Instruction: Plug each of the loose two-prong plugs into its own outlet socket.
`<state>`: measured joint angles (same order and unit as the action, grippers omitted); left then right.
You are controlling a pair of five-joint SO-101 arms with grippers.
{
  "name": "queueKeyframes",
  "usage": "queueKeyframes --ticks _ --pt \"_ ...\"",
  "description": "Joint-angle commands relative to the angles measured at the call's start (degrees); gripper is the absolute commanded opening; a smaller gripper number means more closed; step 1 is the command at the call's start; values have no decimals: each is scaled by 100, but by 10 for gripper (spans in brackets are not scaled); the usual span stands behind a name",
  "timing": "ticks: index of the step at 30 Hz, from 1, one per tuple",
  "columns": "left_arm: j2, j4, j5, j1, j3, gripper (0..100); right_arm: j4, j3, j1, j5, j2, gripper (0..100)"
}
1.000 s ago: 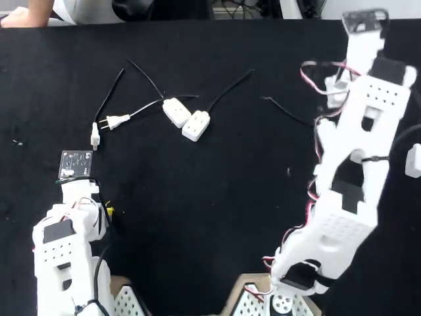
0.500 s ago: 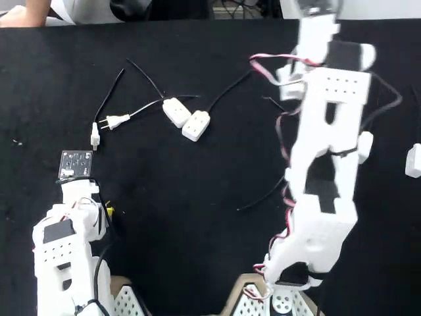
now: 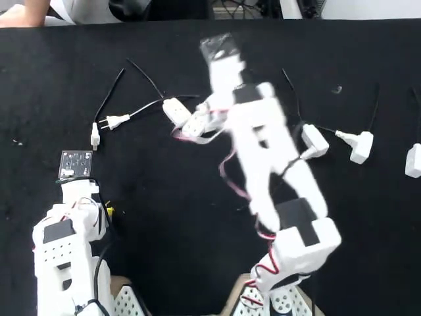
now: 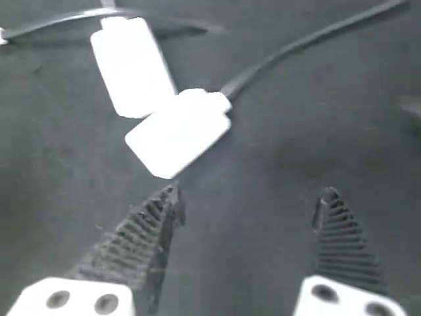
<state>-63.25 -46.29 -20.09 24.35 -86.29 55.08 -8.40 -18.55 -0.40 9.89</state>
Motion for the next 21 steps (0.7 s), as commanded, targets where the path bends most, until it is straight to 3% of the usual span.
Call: queueKeyframes --ticks 1,6,10,17,21 --pt "-35 79 -9 31 31 230 -1037 -330 -325 -1002 -136 303" --pt "-35 70 -18 31 31 230 -1266 75 -299 -2022 523 301" --pt "-35 62 -26 31 31 230 -985 664 -360 -2347 998 300" --pt "-35 44 -53 75 514 230 1213 1191 -466 -1802 743 303" --pt "18 35 88 321 1613 230 1204 646 -185 -1433 -145 301"
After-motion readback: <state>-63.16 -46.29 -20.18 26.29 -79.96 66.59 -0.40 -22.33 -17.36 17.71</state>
